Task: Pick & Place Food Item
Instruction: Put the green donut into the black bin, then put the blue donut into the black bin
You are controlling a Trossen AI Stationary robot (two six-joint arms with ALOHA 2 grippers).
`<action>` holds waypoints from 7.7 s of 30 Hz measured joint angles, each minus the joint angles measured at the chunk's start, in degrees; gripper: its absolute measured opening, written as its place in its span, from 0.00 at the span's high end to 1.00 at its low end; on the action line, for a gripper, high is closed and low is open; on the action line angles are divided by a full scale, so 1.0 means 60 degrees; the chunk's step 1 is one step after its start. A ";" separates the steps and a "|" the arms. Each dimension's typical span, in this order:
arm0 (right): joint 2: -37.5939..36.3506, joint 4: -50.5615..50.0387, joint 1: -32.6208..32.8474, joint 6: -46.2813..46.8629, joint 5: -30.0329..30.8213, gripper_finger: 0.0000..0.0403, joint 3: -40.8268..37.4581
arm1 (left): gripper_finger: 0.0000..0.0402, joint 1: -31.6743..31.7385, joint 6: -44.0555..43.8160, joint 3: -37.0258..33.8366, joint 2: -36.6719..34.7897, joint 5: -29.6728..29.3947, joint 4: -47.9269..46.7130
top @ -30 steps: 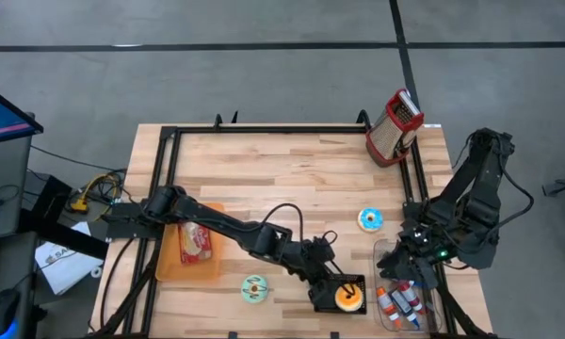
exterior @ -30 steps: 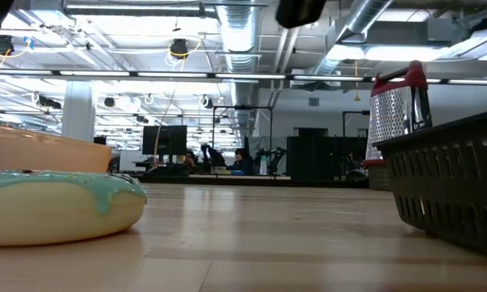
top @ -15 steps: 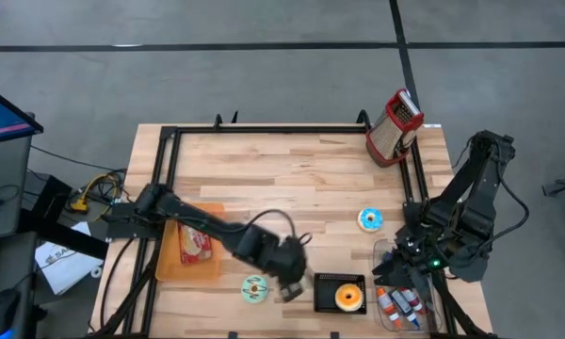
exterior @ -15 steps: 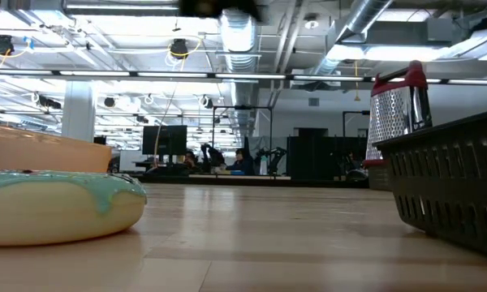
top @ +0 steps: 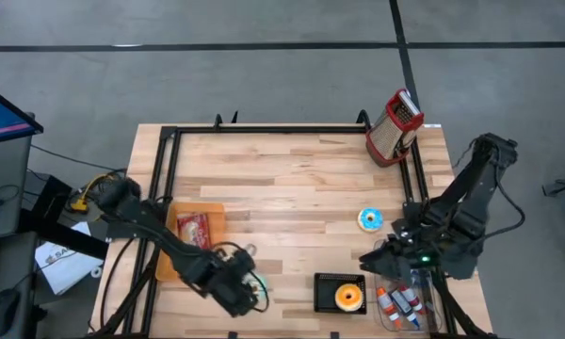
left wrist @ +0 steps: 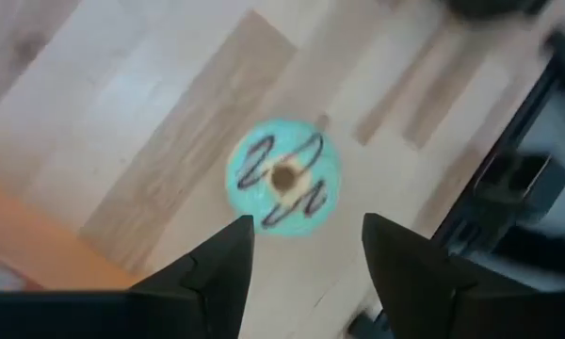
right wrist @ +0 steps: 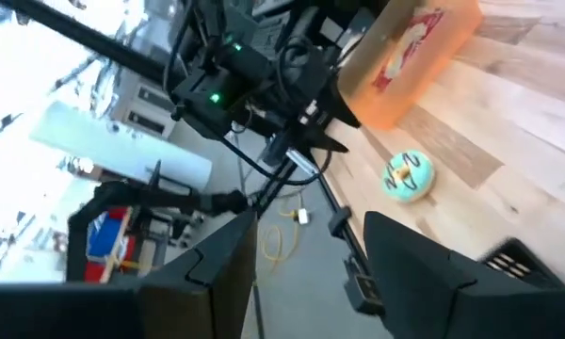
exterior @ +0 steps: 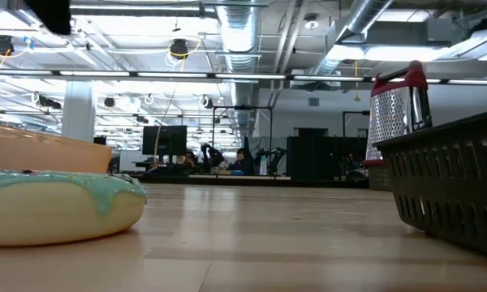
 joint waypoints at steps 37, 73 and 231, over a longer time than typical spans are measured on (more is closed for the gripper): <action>0.2482 0.2801 -0.3257 -0.0477 -0.3182 0.53 0.0208 | 0.55 0.1270 0.2888 -0.5168 -0.0718 0.1958 0.6047; 0.2482 0.2075 -0.3516 -0.2207 -0.3196 0.53 0.0219 | 0.87 0.2057 0.3761 -0.4876 -0.2271 -0.2123 0.9048; 0.5613 -0.7350 -0.0938 -0.7156 -0.3049 0.54 0.2586 | 0.66 0.0133 0.5591 -0.4121 -0.3429 -0.3722 0.8676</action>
